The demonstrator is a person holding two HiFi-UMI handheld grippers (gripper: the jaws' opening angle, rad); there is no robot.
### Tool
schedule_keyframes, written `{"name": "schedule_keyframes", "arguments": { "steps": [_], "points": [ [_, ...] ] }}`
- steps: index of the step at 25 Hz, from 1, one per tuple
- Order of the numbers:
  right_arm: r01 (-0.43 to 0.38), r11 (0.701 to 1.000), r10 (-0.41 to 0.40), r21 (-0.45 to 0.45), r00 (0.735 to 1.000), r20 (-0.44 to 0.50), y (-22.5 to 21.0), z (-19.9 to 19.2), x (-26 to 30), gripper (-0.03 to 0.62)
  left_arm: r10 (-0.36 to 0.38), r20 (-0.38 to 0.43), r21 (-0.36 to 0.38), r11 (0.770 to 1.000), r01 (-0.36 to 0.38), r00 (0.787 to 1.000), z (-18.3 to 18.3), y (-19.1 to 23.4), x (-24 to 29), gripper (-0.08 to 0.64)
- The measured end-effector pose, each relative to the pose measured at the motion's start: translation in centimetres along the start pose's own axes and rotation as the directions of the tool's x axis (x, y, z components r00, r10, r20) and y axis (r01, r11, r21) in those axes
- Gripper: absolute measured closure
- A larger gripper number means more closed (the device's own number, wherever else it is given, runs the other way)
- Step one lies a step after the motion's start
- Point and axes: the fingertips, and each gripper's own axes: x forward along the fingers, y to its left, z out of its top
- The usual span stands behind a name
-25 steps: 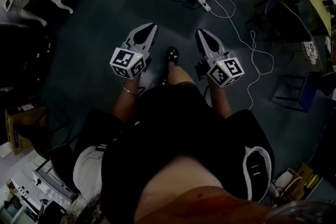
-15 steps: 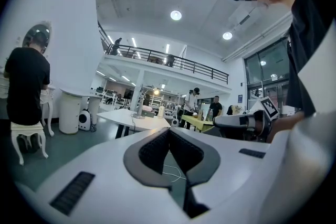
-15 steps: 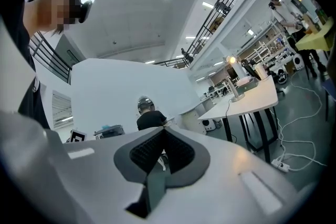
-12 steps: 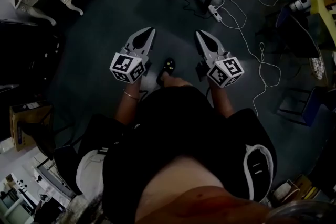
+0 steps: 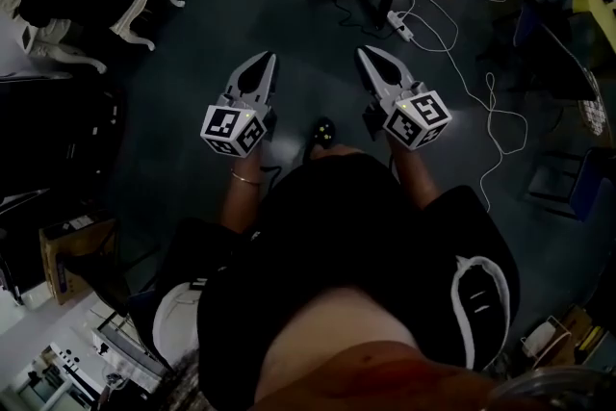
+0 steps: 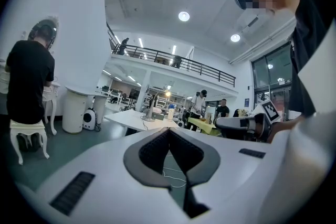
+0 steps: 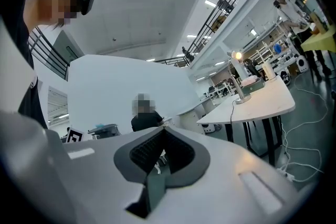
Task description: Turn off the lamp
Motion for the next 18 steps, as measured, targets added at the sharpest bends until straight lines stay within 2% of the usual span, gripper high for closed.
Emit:
{"name": "schedule_keyframes", "arguments": {
  "steps": [10, 18],
  "points": [
    [0.04, 0.999, -0.04, 0.007, 0.999, 0.017, -3.1, 1.4, 3.7, 0.592, -0.038, -0.012, -0.001, 0.999, 0.038, 0.999, 1.4, 3.0, 4.0, 0.554],
    [0.095, 0.995, -0.096, 0.029, 0.994, 0.044, -5.5, 1.7, 4.2, 0.592, -0.114, -0.035, 0.026, 0.993, 0.115, 0.993, 2.0, 3.2, 7.7, 0.554]
  ]
}}
